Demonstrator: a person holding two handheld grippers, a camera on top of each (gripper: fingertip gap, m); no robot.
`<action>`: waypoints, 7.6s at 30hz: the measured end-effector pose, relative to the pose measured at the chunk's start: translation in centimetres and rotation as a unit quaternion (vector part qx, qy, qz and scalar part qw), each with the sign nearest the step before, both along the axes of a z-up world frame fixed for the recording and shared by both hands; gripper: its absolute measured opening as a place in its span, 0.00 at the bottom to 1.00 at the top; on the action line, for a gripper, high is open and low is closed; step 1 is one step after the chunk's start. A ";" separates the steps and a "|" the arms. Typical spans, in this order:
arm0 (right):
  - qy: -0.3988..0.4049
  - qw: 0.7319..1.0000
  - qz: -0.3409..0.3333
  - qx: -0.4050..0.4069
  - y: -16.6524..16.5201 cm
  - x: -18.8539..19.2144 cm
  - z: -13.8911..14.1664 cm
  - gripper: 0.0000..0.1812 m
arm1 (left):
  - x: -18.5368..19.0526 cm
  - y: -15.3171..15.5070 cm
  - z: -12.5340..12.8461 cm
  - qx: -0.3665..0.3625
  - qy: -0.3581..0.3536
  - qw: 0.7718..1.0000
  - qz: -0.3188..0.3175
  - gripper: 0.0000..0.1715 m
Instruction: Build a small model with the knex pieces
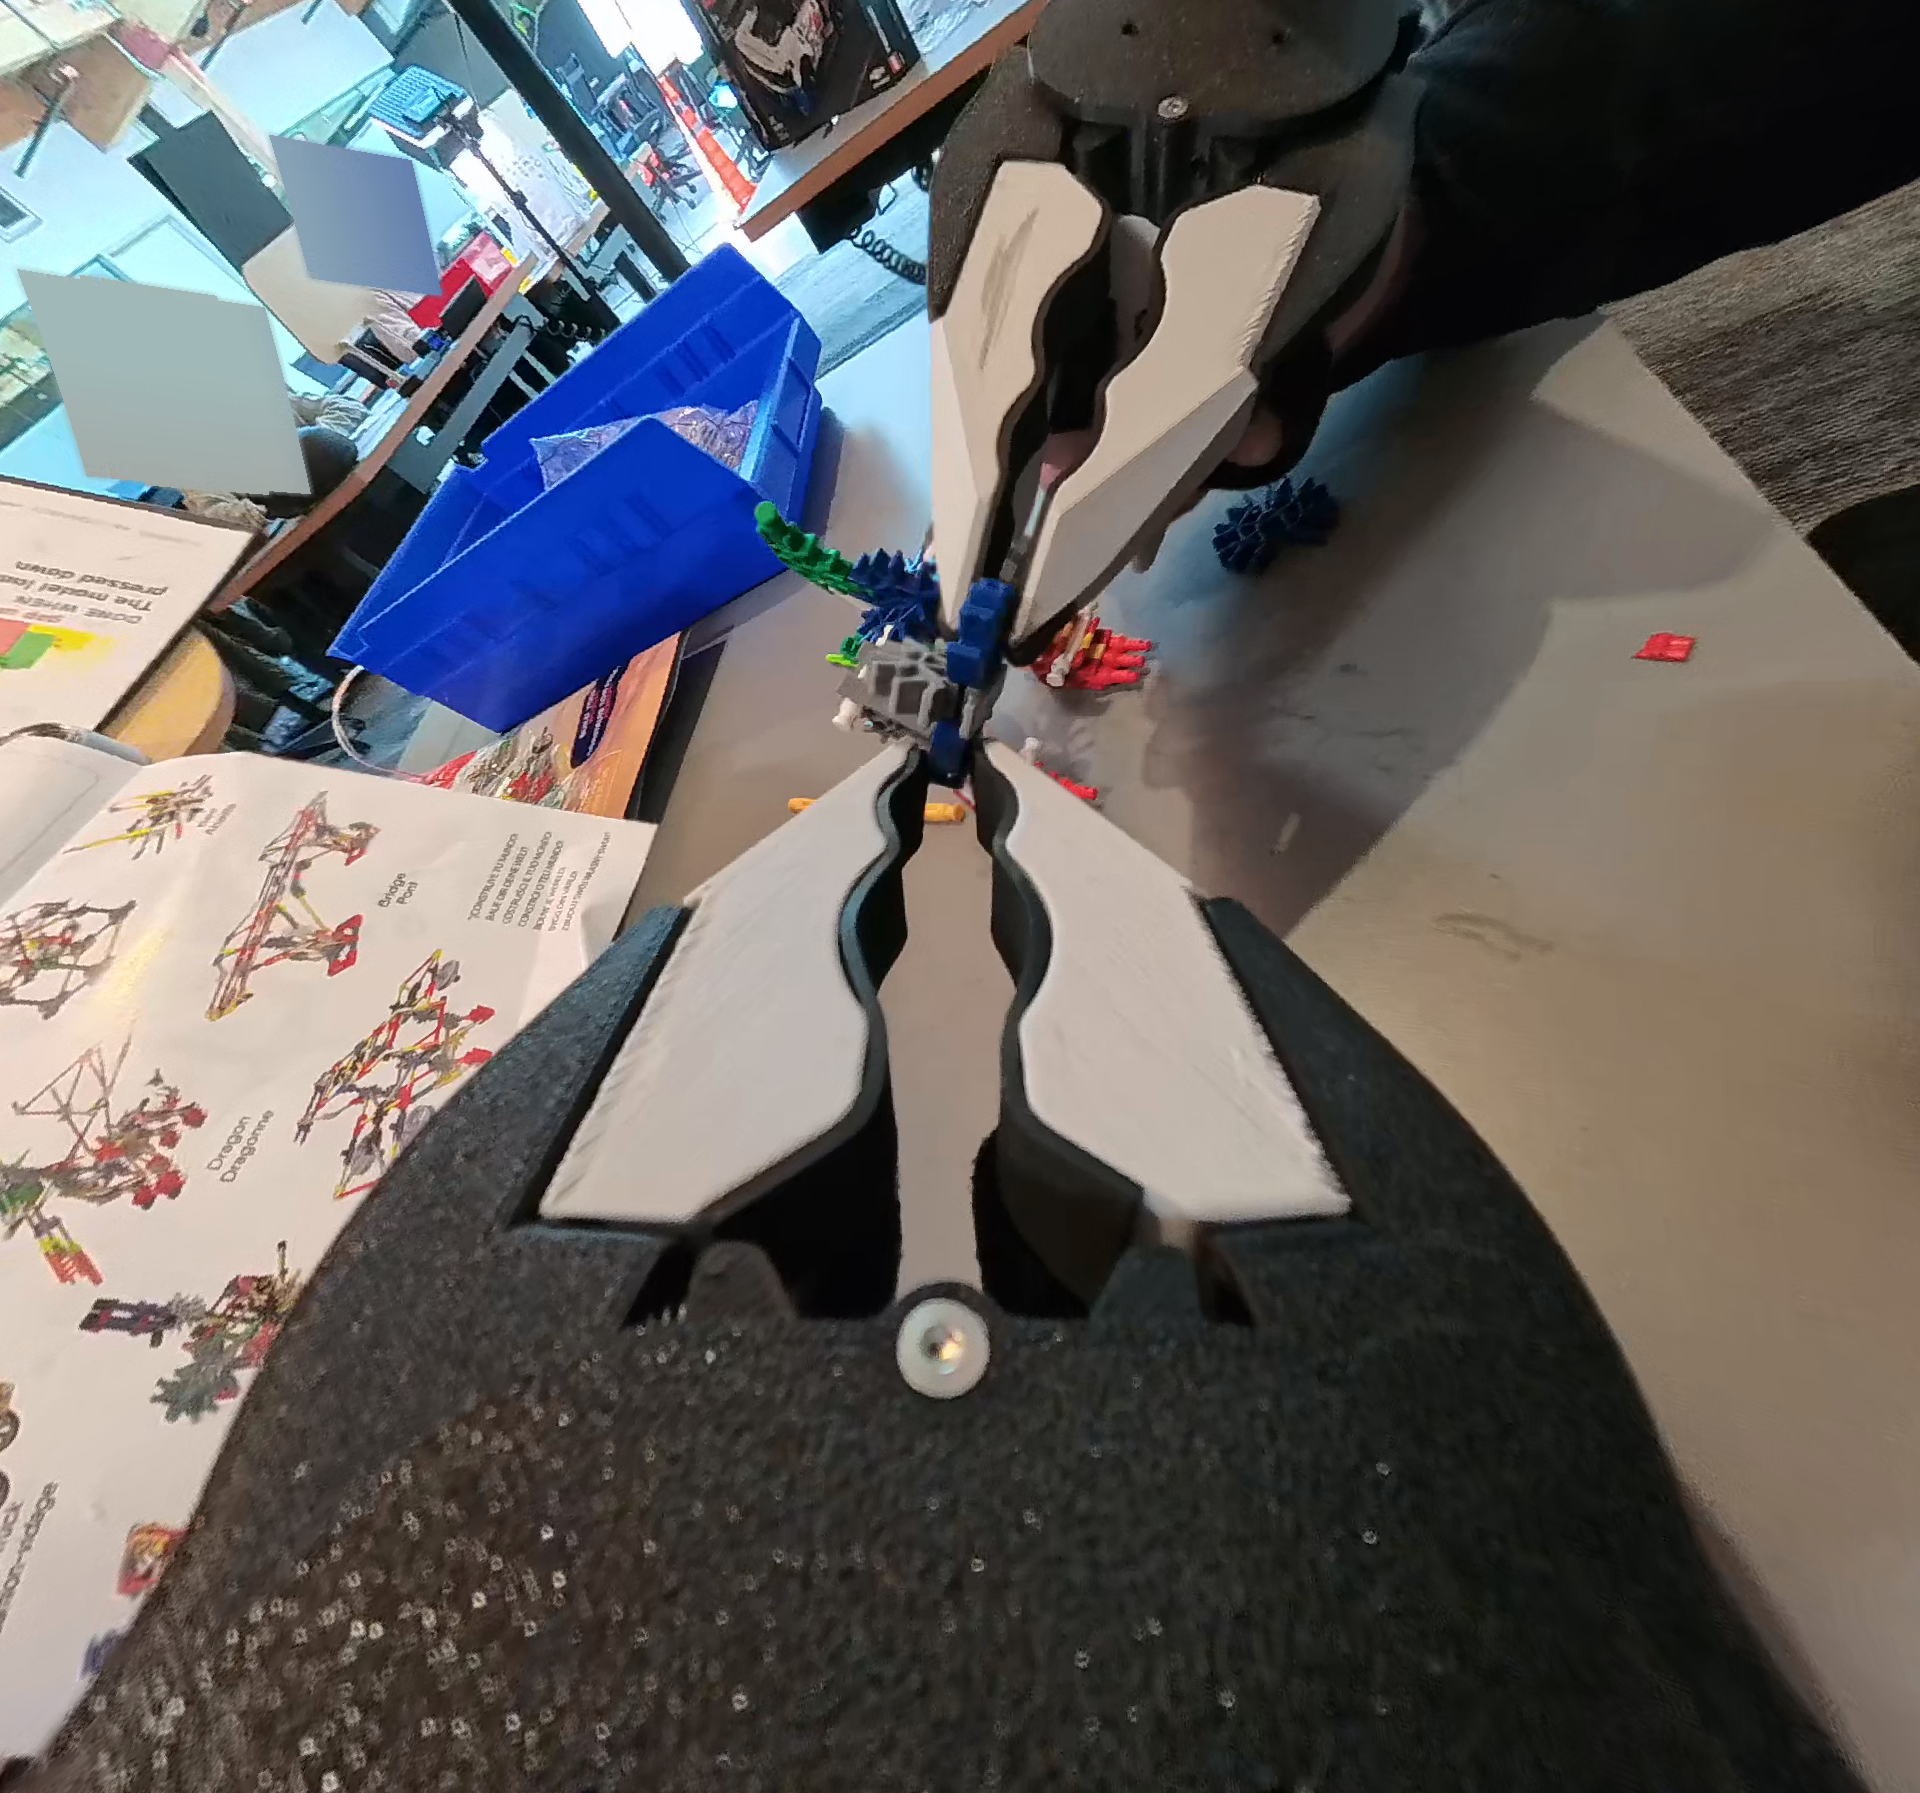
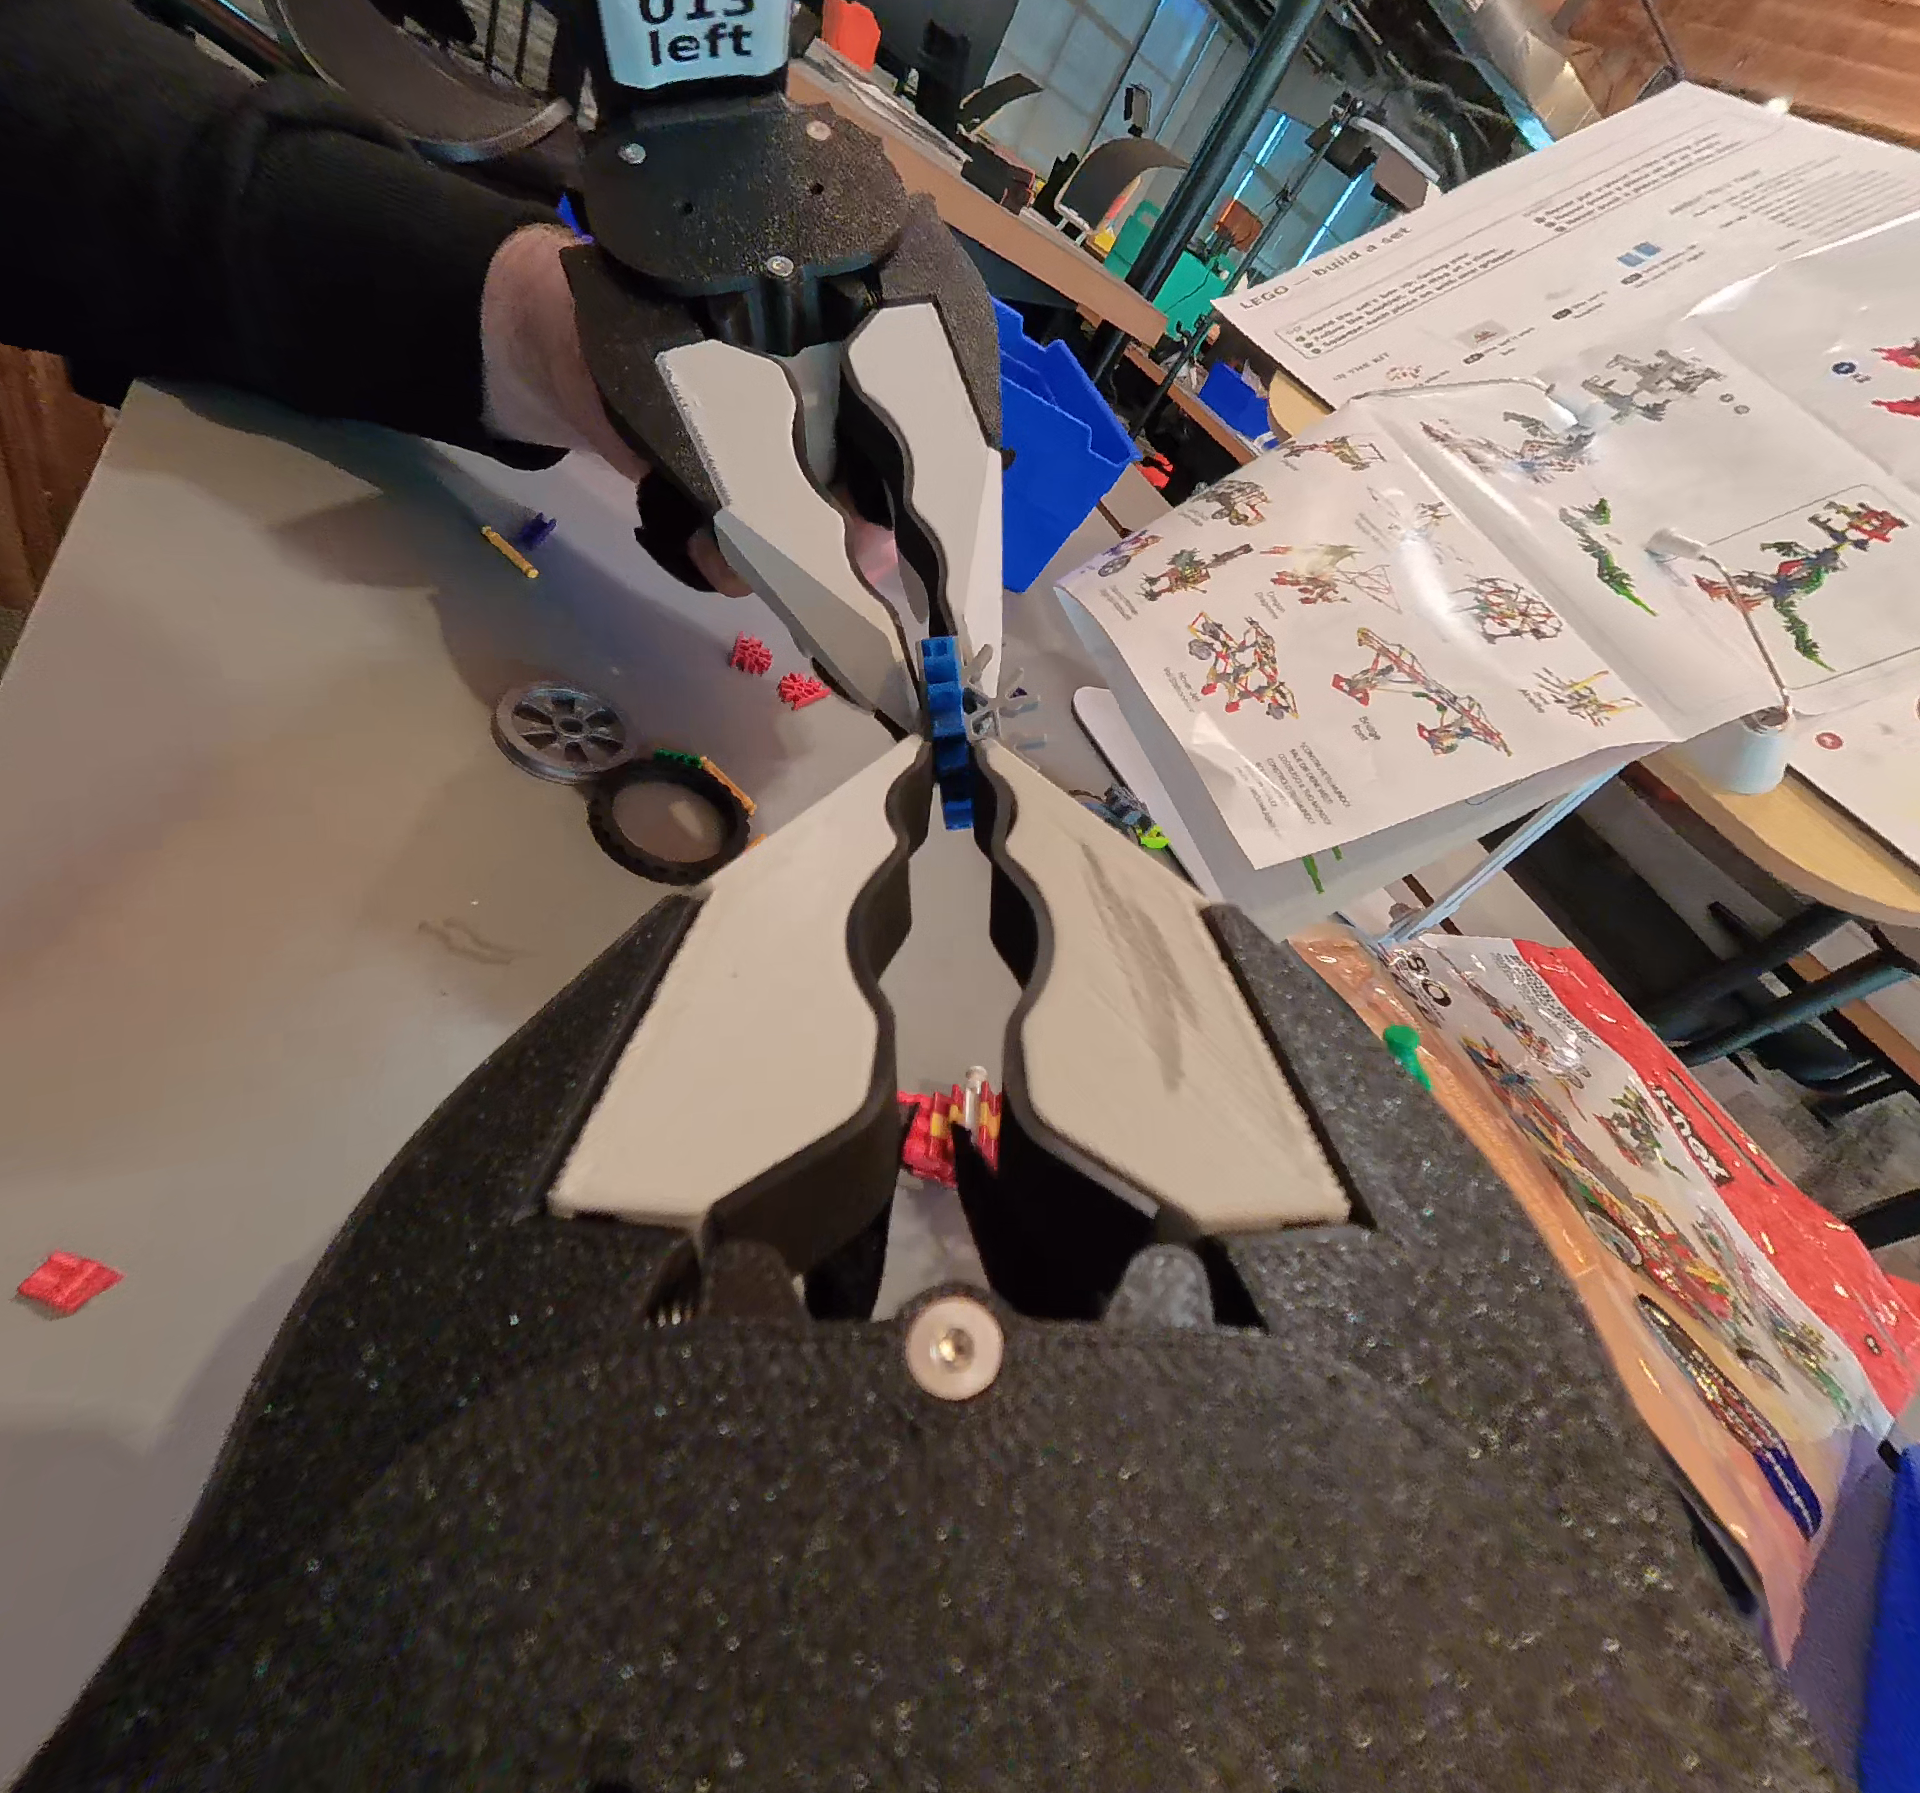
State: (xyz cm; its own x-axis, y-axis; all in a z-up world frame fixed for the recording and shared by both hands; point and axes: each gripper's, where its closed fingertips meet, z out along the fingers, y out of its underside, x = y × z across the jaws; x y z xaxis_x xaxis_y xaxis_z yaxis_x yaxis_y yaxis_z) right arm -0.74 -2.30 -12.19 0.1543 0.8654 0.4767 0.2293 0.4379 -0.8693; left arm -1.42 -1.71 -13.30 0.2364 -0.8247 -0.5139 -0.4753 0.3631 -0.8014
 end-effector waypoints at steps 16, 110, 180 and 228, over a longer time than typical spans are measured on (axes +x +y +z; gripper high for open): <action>-0.046 0.998 -0.029 0.013 -2.0 1.6 -0.6 0.03 | -1.1 -0.9 -1.7 -0.053 0.045 0.997 -0.012 0.03; -0.152 0.981 -0.107 -0.046 0.4 4.0 -6.8 0.10 | -24.1 -4.7 -5.4 -0.283 0.313 0.883 0.203 0.03; -0.163 0.976 -0.147 0.006 1.6 4.7 -7.1 0.10 | -36.8 11.3 -6.9 -0.259 0.386 0.830 0.309 0.12; -0.160 0.976 -0.150 0.009 1.9 4.8 -7.0 0.10 | -35.9 11.2 -8.4 -0.368 0.374 0.804 0.280 0.08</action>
